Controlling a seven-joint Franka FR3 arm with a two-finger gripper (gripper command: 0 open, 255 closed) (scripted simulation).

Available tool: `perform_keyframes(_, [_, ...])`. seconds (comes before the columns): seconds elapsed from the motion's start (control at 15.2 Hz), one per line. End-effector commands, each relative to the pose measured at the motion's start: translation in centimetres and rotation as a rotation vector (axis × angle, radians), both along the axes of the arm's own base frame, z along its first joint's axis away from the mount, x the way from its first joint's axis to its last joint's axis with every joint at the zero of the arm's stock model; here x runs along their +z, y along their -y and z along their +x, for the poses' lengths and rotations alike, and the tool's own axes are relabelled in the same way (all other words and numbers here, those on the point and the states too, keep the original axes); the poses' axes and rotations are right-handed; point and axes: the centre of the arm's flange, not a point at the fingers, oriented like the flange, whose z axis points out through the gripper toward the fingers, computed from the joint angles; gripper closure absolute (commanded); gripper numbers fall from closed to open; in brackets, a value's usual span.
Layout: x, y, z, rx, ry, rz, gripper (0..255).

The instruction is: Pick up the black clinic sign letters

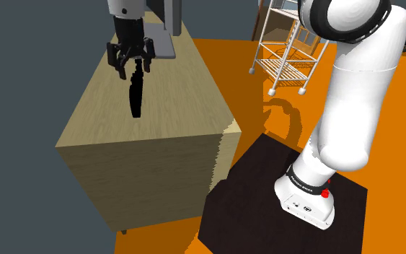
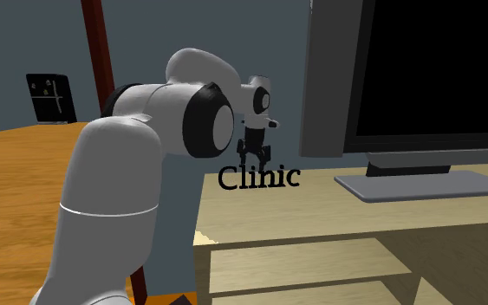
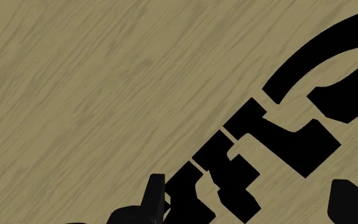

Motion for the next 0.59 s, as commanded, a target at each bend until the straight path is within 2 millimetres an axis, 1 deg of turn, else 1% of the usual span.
perform_keyframes(0.0, [-1.02,0.04,-0.02,0.0,0.001,0.0,0])
perform_keyframes(0.13, [-1.33,0.04,-0.03,0.0,0.001,0.0,0])
perform_keyframes(0.2, [-1.34,0.08,-0.06,0.0,0.001,0.0,255])
perform_keyframes(0.53, [-1.32,0.08,-0.06,0.0,0.001,0.0,255])
